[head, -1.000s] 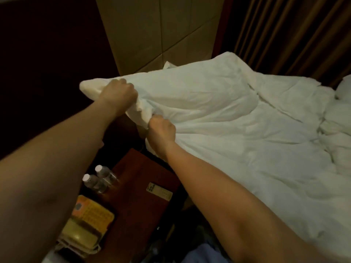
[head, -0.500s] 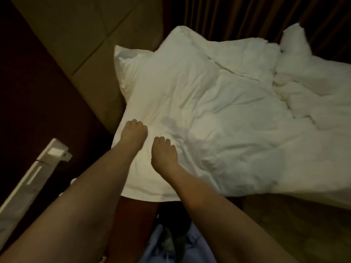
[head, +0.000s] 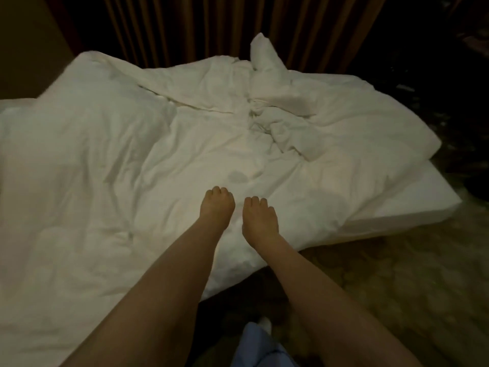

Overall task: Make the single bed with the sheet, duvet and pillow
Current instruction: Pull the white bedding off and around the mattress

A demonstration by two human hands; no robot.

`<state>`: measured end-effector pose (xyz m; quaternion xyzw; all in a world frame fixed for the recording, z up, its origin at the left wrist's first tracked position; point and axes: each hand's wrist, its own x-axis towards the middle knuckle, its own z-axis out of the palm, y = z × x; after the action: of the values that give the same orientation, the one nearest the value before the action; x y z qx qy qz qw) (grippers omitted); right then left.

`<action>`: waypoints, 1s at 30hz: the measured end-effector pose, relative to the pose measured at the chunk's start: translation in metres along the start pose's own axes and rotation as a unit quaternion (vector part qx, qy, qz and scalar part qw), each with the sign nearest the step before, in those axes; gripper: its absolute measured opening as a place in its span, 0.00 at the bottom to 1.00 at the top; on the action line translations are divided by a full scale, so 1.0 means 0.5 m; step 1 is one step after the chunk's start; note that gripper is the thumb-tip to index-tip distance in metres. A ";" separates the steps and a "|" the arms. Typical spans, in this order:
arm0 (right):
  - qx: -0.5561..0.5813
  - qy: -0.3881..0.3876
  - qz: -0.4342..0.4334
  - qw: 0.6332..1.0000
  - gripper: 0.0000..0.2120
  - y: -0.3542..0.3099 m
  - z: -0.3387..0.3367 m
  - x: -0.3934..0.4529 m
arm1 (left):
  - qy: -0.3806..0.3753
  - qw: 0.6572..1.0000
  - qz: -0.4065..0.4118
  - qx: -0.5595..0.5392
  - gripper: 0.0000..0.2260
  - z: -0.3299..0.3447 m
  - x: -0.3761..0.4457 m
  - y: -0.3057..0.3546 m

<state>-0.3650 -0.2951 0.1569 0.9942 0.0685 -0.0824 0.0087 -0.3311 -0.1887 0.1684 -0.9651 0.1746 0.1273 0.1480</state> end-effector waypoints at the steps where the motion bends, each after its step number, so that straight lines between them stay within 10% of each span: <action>1: -0.007 -0.004 -0.002 1.000 0.18 0.046 0.008 0.010 | -0.003 1.000 0.000 -0.011 0.15 -0.002 0.028 0.038; 15: -0.130 -0.236 -0.147 0.952 0.37 0.286 0.377 0.218 | -0.118 0.983 -0.047 -0.133 0.31 0.293 0.355 0.295; 25: -0.088 -0.179 -0.090 0.976 0.49 0.306 0.640 0.333 | -0.192 0.972 -0.032 -0.133 0.36 0.464 0.474 0.354; 30: -0.062 -0.079 -0.125 0.987 0.20 0.318 0.645 0.323 | -0.136 0.974 -0.066 -0.166 0.32 0.458 0.468 0.358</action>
<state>-0.2376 -0.4402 -0.1868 0.9656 0.1967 -0.1570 0.0658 -0.2303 -0.3434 -0.1559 -0.9593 0.0655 0.2742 0.0158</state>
